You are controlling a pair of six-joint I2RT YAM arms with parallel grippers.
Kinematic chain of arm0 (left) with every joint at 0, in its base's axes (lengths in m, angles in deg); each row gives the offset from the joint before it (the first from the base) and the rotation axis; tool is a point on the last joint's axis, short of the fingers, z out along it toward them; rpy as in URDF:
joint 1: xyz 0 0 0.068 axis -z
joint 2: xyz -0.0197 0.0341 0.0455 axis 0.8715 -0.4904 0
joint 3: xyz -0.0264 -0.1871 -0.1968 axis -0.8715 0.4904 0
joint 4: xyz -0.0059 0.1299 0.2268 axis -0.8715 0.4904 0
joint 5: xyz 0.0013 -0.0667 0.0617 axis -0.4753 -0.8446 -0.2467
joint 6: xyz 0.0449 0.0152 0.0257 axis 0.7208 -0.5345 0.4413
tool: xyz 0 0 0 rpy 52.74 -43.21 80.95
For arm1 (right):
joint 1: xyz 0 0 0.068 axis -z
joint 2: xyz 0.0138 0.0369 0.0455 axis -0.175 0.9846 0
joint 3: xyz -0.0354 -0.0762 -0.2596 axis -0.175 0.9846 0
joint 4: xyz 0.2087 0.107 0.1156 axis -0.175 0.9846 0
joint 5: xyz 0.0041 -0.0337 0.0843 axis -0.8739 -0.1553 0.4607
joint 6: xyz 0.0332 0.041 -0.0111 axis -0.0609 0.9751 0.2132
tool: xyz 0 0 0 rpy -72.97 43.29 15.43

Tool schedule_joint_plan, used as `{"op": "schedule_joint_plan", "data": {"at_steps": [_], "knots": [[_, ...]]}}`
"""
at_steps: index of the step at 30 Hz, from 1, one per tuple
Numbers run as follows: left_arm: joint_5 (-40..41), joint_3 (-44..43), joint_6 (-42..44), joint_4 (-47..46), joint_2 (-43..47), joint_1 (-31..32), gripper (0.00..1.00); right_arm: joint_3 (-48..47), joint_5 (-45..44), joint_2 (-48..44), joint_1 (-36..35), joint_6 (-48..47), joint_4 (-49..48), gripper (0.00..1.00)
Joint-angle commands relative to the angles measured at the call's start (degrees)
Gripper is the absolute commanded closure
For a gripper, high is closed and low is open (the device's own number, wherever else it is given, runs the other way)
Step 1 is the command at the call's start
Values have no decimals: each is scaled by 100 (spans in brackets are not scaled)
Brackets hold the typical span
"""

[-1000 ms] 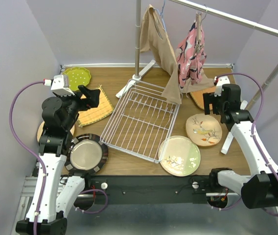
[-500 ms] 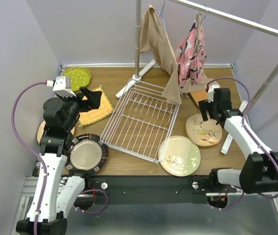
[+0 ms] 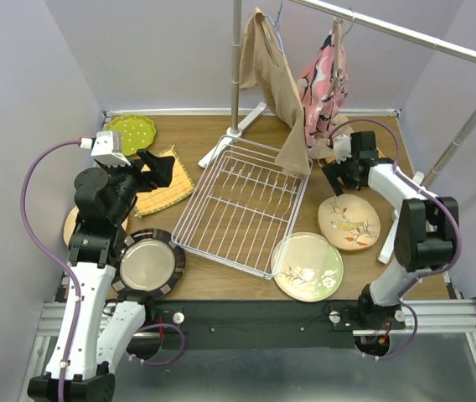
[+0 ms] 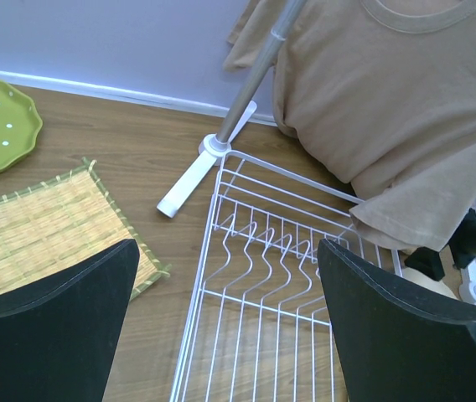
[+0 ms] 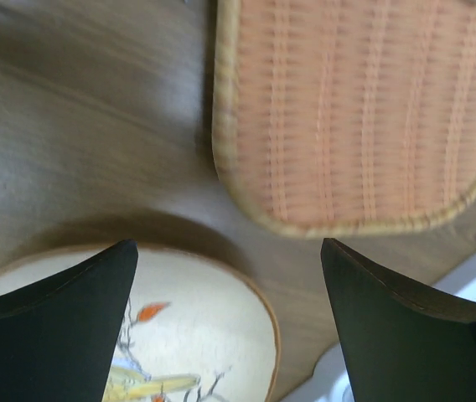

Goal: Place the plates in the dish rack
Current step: Grab a plate with the right arm

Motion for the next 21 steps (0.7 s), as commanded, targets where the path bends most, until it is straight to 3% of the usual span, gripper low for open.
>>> {"op": "schedule_joint_plan", "data": {"at_steps": [1,18,21], "knots": [[-60,34,69,-60,143,-36,3,-395,452,620,34,-505,-237,2],[-34,105,25,-25,179,-36,3,-519,-75,1578,34,-997,-1362,15],[-25,105,34,-7,196,-36,3,-378,-110,1596,26,-1164,-1424,22]]}}
